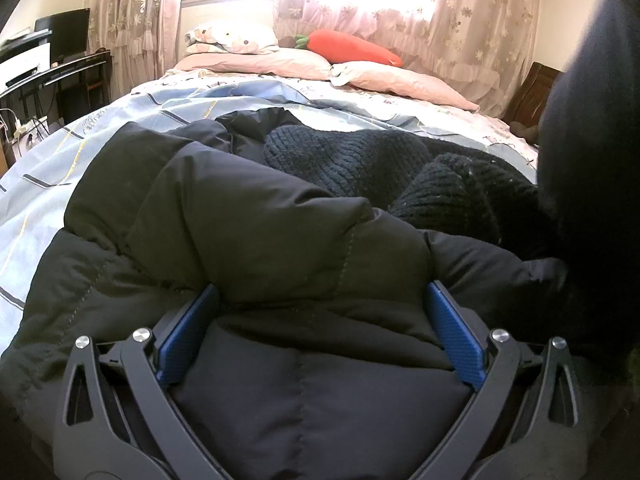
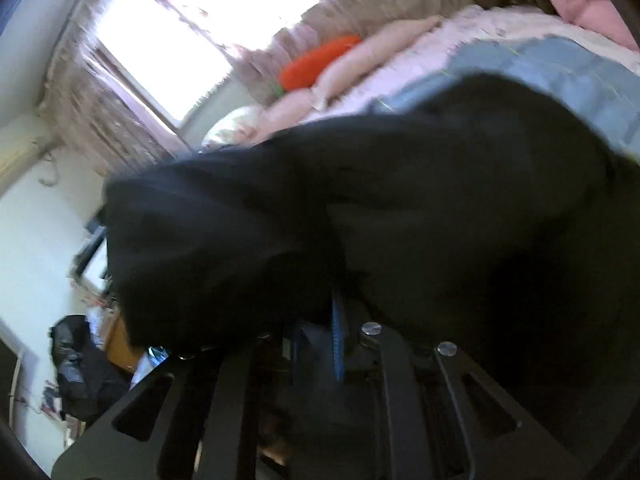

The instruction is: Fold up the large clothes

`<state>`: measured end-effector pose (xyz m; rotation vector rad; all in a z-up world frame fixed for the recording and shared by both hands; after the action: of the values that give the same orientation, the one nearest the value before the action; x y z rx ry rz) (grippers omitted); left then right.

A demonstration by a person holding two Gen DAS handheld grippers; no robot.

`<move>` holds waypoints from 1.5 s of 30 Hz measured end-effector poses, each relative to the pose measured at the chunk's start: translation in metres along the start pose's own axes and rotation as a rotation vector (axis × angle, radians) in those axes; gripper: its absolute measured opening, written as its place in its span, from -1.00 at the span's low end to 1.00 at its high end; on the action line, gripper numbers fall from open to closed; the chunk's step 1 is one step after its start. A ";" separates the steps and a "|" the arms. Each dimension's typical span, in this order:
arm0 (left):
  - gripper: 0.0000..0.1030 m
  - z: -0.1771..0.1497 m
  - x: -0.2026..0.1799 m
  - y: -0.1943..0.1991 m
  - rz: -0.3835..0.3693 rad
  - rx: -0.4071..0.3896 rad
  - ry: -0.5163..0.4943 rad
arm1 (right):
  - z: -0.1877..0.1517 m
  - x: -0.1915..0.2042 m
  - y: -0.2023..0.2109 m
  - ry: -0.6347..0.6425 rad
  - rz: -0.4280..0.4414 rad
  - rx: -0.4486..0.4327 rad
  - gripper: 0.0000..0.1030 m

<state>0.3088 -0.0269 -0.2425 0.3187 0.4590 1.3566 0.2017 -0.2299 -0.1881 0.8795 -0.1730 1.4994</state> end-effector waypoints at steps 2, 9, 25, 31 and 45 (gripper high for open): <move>0.96 0.000 0.000 0.001 0.001 0.000 0.000 | 0.003 0.001 0.005 -0.005 0.001 0.013 -0.65; 0.96 -0.001 0.000 0.001 0.000 0.000 0.002 | 0.021 0.051 0.043 0.333 0.000 0.374 0.59; 0.96 0.001 0.000 -0.001 -0.018 -0.003 0.016 | 0.144 -0.107 -0.033 0.168 -0.633 -0.117 0.97; 0.96 0.006 0.002 0.000 -0.025 0.001 0.035 | 0.073 -0.138 -0.064 0.236 -0.618 -0.061 0.97; 0.96 0.186 -0.077 0.180 -0.129 -0.409 0.074 | 0.070 -0.164 -0.060 0.098 -0.499 -0.075 0.97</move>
<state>0.2347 -0.0598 0.0147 -0.0964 0.2485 1.3039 0.2643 -0.3907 -0.2631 0.7211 0.0607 1.0587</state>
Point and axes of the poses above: each gripper's, at about its wrist camera, not at the fingertips, and y roughly against the way its jaws point, x to its left, z to its top, the point moved 5 cm from there along -y, roughly the way its jaws point, and after that the axes turned 11 degrees about -x, right-handed, at the moved point
